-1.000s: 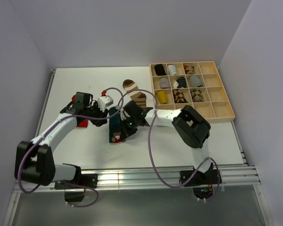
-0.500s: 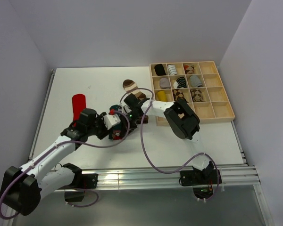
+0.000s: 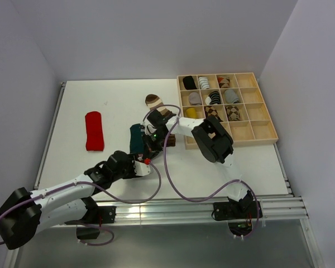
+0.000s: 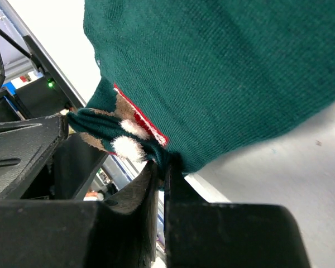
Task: Roll the socks
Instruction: Roll the sock at the center of the board.
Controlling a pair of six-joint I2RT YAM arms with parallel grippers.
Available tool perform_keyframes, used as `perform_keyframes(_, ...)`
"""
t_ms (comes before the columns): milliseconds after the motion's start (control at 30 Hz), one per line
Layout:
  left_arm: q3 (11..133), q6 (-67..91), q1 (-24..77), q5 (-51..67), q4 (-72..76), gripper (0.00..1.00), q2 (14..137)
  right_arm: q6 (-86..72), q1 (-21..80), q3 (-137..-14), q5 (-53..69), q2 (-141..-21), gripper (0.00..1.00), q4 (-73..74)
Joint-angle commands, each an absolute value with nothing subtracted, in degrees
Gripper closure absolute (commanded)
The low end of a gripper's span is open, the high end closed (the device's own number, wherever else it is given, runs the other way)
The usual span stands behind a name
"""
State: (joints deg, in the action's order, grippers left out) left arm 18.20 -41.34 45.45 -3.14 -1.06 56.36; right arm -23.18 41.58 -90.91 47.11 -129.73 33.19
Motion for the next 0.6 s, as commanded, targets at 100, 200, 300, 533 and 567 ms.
perform_keyframes(100, 14.2, -45.2, 50.5, -10.5, 11.4, 0.42, 58.4, -22.9, 40.3, -93.0, 46.7, -130.7, 1.00, 35.6)
perform_keyframes(200, 12.7, -46.4, 52.7, -12.2, 15.1, 0.42, 60.0, -22.7, 40.1, -92.9, 46.8, -130.7, 1.00, 35.6)
perform_keyframes(300, 12.7, -46.6, 53.8, -12.8, 17.1, 0.43, 62.2, -22.5, 40.0, -93.1, 46.9, -131.0, 1.00, 35.6)
perform_keyframes(533, 14.3, -47.0, 53.9, -11.0, 17.7, 0.51, 67.3, -22.5, 39.9, -93.7, 47.5, -131.4, 1.00, 35.8)
perform_keyframes(567, 14.7, -46.9, 53.9, -10.7, 17.3, 0.60, 68.1, -22.4, 40.0, -93.8, 47.5, -131.4, 1.00, 35.8)
